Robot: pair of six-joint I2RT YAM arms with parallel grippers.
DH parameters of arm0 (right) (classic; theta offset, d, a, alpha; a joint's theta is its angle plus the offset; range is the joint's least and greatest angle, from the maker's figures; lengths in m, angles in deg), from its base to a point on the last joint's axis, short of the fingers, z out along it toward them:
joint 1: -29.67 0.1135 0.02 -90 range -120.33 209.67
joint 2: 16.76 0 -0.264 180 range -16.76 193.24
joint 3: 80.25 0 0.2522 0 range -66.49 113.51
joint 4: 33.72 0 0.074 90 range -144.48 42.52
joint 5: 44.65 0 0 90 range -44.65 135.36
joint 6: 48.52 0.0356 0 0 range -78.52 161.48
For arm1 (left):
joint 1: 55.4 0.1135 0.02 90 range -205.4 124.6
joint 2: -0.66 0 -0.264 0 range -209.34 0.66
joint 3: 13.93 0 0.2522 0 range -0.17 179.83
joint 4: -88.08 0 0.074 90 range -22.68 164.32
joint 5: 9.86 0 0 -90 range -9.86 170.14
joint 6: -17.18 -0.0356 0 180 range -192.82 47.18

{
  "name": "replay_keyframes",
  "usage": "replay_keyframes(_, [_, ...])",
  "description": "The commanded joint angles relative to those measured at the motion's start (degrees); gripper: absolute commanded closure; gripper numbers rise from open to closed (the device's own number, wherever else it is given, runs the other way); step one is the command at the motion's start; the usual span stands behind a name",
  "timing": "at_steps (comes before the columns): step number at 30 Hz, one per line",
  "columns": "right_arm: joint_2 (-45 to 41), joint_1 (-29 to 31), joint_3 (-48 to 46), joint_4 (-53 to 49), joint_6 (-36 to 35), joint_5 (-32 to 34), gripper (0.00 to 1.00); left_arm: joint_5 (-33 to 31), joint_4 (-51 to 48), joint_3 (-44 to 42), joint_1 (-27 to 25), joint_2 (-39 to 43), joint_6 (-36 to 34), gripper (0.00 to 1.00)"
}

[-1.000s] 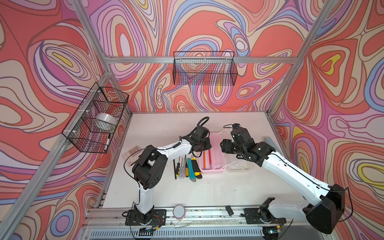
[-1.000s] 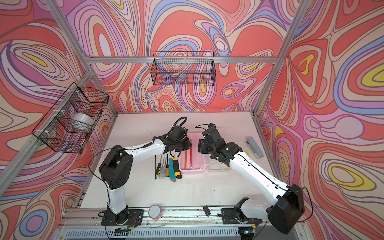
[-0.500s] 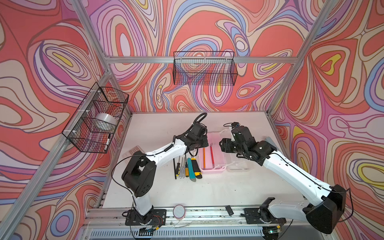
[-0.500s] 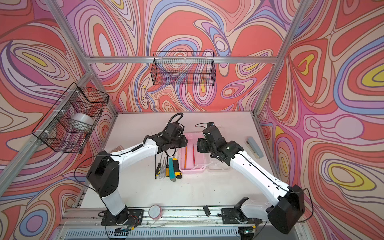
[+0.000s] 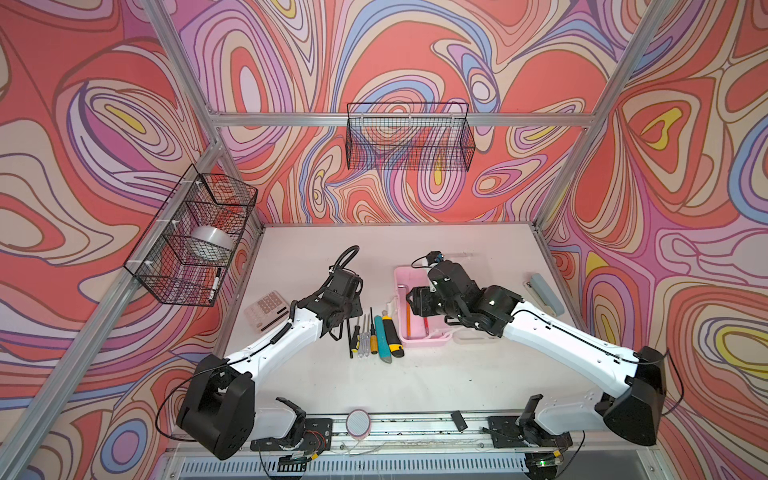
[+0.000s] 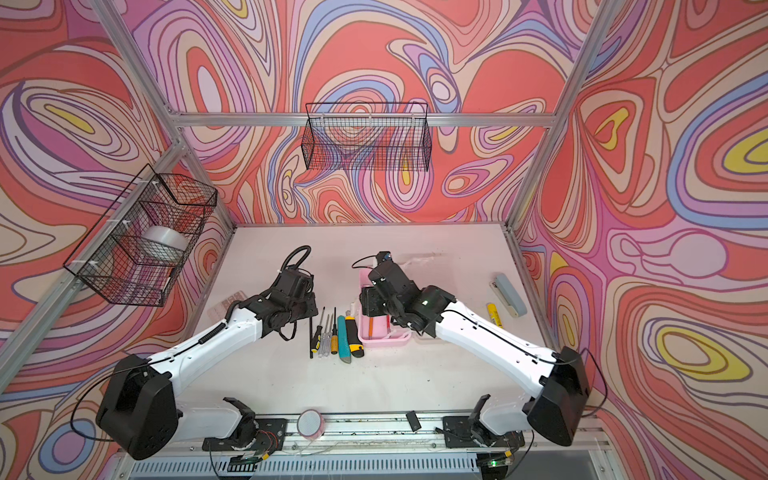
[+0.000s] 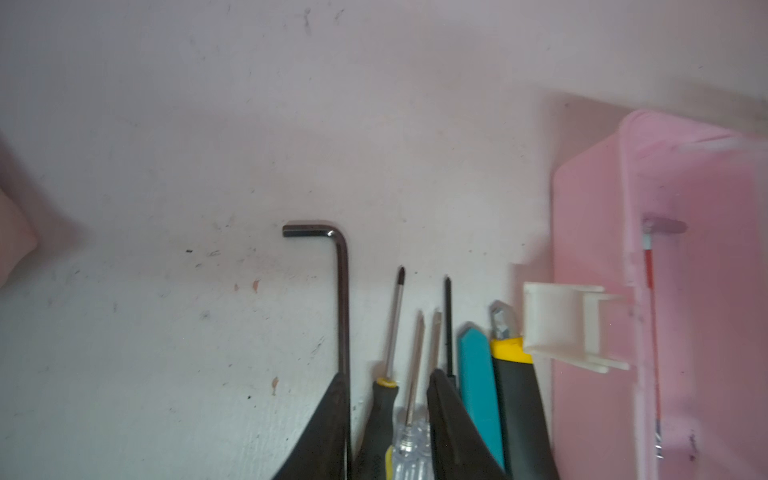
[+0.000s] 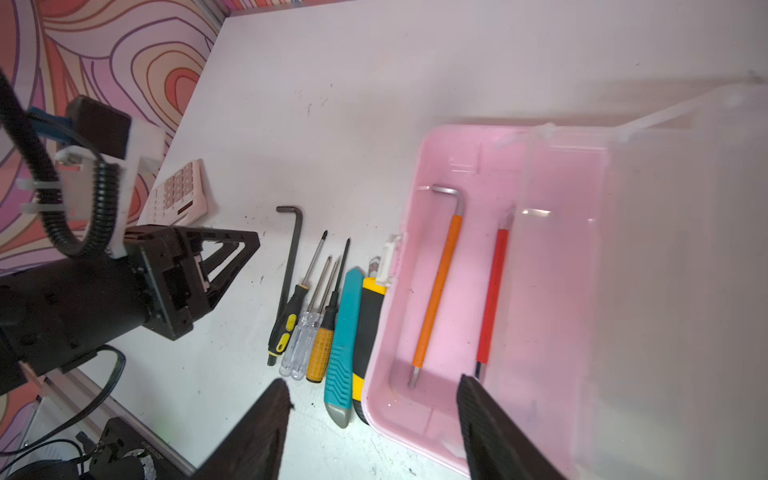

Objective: Pack the tool kit
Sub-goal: 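Grasp the black hex key with the left gripper while right moves over box, then lift the black hex key toward the pink box with the left gripper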

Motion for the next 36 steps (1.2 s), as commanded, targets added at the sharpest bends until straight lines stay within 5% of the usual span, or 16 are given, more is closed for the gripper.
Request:
replay_keyframes(1, [3.4, 1.6, 0.8, 2.0, 2.6, 0.6, 0.33, -0.4, -1.0, -1.7, 1.6, -0.3, -0.6, 0.73])
replay_keyframes(15, [5.9, 1.8, 1.3, 2.0, 2.6, 1.3, 0.33, 4.3, 5.6, -2.6, 3.3, -12.2, 0.4, 0.82])
replay_keyframes(36, [6.8, 1.7, 0.9, 1.4, 1.4, 2.4, 0.32, 5.5, 7.4, -2.9, 3.5, -16.1, 1.2, 0.87])
